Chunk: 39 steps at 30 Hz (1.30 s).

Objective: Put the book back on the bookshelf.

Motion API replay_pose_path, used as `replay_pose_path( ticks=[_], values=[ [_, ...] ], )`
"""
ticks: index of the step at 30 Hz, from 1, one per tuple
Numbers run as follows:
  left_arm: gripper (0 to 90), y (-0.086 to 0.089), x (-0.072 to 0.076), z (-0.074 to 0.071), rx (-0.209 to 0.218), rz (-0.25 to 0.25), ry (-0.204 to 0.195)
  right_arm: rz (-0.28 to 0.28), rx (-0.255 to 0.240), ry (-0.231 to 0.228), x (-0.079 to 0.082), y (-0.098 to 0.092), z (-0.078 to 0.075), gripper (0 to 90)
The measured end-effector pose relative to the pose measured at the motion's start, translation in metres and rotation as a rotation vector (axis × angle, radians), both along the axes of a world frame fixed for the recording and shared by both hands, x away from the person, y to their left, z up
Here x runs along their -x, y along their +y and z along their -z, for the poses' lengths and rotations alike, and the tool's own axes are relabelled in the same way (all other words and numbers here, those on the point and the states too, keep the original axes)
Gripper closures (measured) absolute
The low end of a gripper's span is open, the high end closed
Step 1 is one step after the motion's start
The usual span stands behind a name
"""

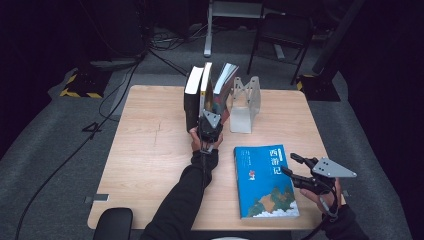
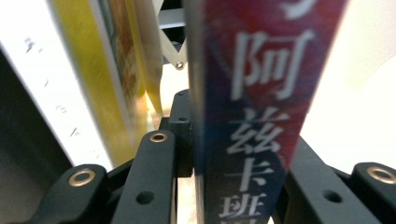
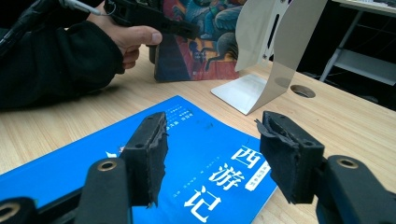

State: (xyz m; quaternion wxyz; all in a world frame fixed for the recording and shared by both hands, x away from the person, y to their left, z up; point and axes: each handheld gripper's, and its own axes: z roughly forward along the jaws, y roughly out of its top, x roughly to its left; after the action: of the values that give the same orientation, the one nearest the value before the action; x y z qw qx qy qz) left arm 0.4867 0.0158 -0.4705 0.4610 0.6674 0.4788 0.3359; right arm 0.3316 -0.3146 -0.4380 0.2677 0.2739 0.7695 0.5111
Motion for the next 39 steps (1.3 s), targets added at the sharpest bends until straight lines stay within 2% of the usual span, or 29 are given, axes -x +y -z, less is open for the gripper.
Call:
replay_pose_path(
  ticks=[5,8,12,14,17,19,27,30,33,36,39],
  values=[
    [72.9,-0.006,-0.006,-0.001,0.019,-0.034,0.031,-0.004,0.003,0.0,0.0,0.001,0.0,41.8],
    [72.8,-0.005,-0.009,0.0,0.044,-0.036,0.038,-0.004,0.0,-0.003,0.0,0.0,0.0,41.9],
    [72.6,-0.006,-0.01,0.0,0.046,-0.038,0.041,-0.001,-0.003,-0.003,0.0,-0.002,-0.001,41.8],
    [72.6,-0.004,-0.01,0.001,0.065,-0.034,0.041,0.001,-0.003,-0.004,0.0,-0.002,-0.001,41.8],
    [72.1,-0.004,-0.009,0.001,0.045,-0.025,0.045,0.0,0.0,-0.005,0.0,-0.002,-0.001,41.8],
    [71.8,-0.003,-0.009,0.001,0.061,-0.019,0.051,0.003,-0.002,-0.004,0.0,-0.002,-0.001,41.8],
    [64.8,0.005,-0.001,0.0,0.066,0.013,0.038,0.008,-0.001,-0.001,0.0,-0.003,0.0,41.6],
    [64.2,0.01,0.004,0.002,0.044,0.018,0.03,0.007,0.003,-0.003,0.001,-0.003,-0.001,41.6],
    [63.2,0.015,0.007,0.005,0.048,0.033,0.027,0.006,0.0,-0.002,0.001,-0.003,0.0,41.6],
    [63.0,0.017,0.012,0.009,0.019,0.053,0.021,0.005,0.004,0.001,0.001,-0.002,0.0,41.6],
    [62.3,0.018,0.014,0.01,0.015,0.06,0.027,0.004,0.003,0.001,0.001,-0.002,0.0,41.6]
  ],
)
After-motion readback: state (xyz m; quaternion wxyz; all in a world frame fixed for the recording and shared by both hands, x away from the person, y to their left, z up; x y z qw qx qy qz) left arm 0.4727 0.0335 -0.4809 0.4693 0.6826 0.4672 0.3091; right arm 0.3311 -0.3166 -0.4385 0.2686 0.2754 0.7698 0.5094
